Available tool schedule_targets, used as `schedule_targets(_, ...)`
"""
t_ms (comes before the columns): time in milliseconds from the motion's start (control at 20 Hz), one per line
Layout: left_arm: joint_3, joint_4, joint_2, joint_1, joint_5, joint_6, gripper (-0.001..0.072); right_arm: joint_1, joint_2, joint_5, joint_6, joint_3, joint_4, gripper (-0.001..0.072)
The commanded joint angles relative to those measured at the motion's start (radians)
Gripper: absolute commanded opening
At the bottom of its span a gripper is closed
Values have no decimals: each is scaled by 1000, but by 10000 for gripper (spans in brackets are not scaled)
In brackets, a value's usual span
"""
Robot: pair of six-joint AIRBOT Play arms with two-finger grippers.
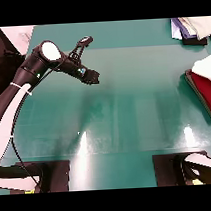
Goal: Fold the shirts.
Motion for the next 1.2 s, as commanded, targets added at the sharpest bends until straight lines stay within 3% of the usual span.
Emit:
schedule_targets(0, 1, 0, 0, 0, -8, 2, 24, -108, 46, -8, 5, -160, -48, 579)
schedule_targets(50, 1, 0, 0, 0, -7, 2, 24, -135, 50, -5, 5, -190, -48, 614)
schedule_targets(250, 1, 1, 0, 0, -6, 9, 24, -232, 55, 11, 44, -210, -29, 613)
schedule_targets(500, 1, 1, 0, 0, -1, 9, 24, -169, 67, 31, 54, -190, 375, 576)
schedule_targets(650, 1, -1, 0, 0, -23, 8, 24, -11, 106, 14, 54, -204, 429, 574)
schedule_targets(700, 1, -1, 0, 0, -18, 8, 24, 50, 119, 10, 54, -204, 429, 495)
schedule_targets(800, 1, 0, 0, 0, -2, 8, 24, 159, 140, 4, 53, -204, 429, 93)
schedule_targets(850, 1, -1, 0, 0, 7, 8, 24, 208, 146, -8, 53, -204, 429, 22)
schedule_targets(1150, 1, -1, 0, 0, 10, 8, 24, 396, 158, -53, 52, -204, 422, 22)
